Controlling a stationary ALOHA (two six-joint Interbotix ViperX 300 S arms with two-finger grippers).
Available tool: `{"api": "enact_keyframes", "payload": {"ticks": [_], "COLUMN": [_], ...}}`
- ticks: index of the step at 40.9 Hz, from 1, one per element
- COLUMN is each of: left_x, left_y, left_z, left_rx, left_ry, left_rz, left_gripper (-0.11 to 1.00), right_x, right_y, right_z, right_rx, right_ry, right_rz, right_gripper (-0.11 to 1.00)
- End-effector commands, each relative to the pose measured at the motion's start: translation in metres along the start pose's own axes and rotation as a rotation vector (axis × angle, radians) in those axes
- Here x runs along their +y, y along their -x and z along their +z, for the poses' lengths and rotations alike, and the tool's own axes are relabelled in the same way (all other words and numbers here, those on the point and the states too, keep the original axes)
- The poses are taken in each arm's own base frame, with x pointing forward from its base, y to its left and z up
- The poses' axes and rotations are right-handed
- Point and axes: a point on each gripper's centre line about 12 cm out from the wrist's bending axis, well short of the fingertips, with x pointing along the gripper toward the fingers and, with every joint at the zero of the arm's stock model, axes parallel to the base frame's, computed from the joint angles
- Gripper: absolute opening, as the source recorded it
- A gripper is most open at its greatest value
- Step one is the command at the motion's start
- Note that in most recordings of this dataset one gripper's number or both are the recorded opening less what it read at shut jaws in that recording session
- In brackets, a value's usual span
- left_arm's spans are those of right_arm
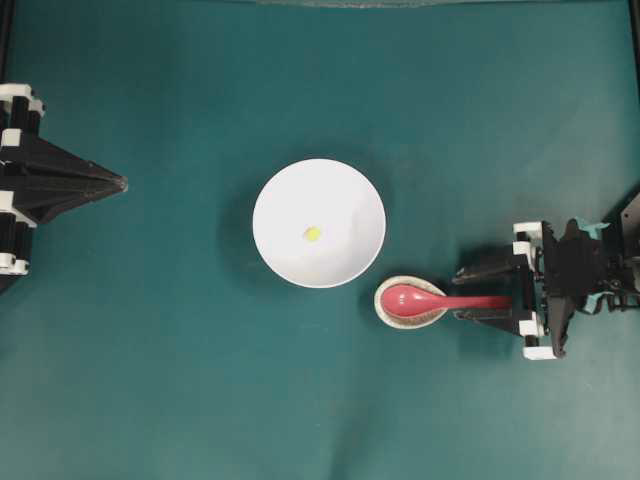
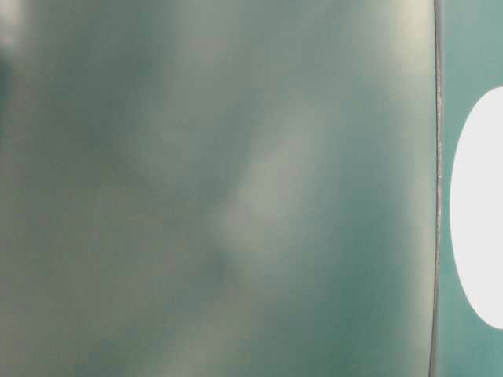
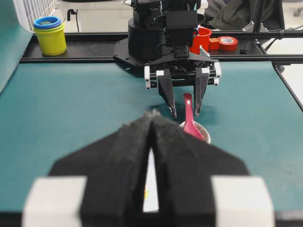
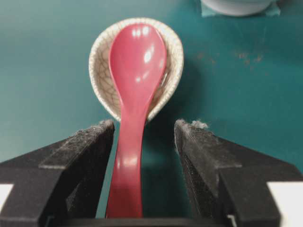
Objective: Scoop the yellow hexagonal prism block from the bowl with a spoon using the right arm.
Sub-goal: 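Lower the open right gripper around the pink spoon handle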
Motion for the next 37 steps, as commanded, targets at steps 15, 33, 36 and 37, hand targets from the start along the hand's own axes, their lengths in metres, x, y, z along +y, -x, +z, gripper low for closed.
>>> {"api": "enact_keyframes", "payload": {"ticks": [15, 33, 36, 37], "left_x": [0.0003, 0.0003, 0.0003, 0.0003], "left_y": [-0.0023, -0.0024, -0.0023, -0.0024], "left_z": [0.0106, 0.0112, 0.0106, 0.0112], "left_rx": [-0.028, -0.029, -0.028, -0.029], "left_ry": [-0.005, -0.005, -0.005, -0.005], "left_rz": [0.0, 0.0, 0.0, 0.0], "left_gripper": [-0.01, -0.01, -0.01, -0.01], "right_x": [0.0038, 0.0034, 0.004, 0.0041], "right_y": [-0.0005, -0.0009, -0.0012, -0.0007], "right_z": [0.002, 0.0018, 0.002, 0.0018], "right_rx": [-0.01, -0.007, -0.008, -0.008], "right_ry": [-0.003, -0.006, -0.006, -0.005], "right_rz": [0.01, 0.004, 0.006, 0.007], "right_gripper": [0.56, 0.51, 0.45, 0.43]}}
